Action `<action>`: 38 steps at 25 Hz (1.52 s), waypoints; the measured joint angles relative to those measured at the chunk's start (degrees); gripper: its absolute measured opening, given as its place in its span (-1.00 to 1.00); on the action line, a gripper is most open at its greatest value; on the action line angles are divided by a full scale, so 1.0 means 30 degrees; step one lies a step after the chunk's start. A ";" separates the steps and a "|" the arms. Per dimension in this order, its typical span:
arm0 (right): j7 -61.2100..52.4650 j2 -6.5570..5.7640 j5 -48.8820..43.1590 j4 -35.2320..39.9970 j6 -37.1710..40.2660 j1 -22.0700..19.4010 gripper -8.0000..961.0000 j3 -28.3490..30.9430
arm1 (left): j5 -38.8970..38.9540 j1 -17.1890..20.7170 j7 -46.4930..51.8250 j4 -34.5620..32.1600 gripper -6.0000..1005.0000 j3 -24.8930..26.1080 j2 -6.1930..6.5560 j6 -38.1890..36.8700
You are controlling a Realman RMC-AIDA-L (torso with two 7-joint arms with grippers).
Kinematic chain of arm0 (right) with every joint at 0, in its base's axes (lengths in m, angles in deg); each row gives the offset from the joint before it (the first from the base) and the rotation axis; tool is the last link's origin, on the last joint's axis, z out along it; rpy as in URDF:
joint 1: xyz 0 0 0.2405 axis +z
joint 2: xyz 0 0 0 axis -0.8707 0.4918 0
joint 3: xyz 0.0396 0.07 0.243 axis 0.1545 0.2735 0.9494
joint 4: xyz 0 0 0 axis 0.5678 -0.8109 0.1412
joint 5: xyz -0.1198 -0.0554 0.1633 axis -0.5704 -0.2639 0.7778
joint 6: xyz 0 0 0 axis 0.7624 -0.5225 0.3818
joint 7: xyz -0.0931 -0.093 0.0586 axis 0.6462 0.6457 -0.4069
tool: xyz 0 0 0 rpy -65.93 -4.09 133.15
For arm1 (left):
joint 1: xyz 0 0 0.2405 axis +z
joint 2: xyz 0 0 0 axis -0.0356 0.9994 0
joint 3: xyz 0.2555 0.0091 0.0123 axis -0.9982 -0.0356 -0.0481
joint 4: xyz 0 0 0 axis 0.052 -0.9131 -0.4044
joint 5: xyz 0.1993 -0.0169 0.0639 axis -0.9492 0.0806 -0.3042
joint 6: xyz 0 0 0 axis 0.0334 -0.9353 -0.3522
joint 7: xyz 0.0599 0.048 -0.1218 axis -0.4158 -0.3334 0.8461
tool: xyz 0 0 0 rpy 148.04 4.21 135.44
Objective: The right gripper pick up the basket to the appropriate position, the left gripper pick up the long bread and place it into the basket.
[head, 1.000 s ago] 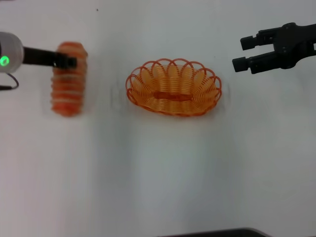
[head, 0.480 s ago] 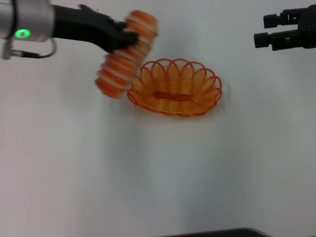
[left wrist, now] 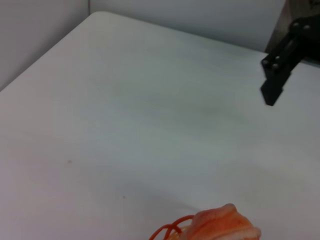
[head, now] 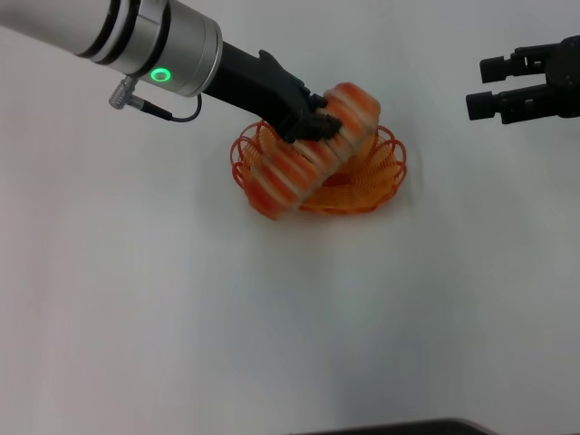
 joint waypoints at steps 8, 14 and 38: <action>-0.0004 -0.0013 -0.0036 -0.0090 0.0074 -0.0091 0.74 -0.0014 | -0.0260 0.0116 0.0183 0.0075 -0.25 -0.0338 -0.0032 0.0631; 0.0013 -0.0024 -0.0037 -0.0131 0.0010 0.0059 0.74 -0.0138 | -0.0250 0.0408 0.0160 -0.0323 0.43 -0.0045 0.0013 0.0378; 0.0445 0.0337 -0.0082 -0.1609 -0.1233 0.1094 0.74 -0.2413 | 0.3473 0.9951 -0.3263 -0.0513 0.78 1.3070 0.3412 -1.0010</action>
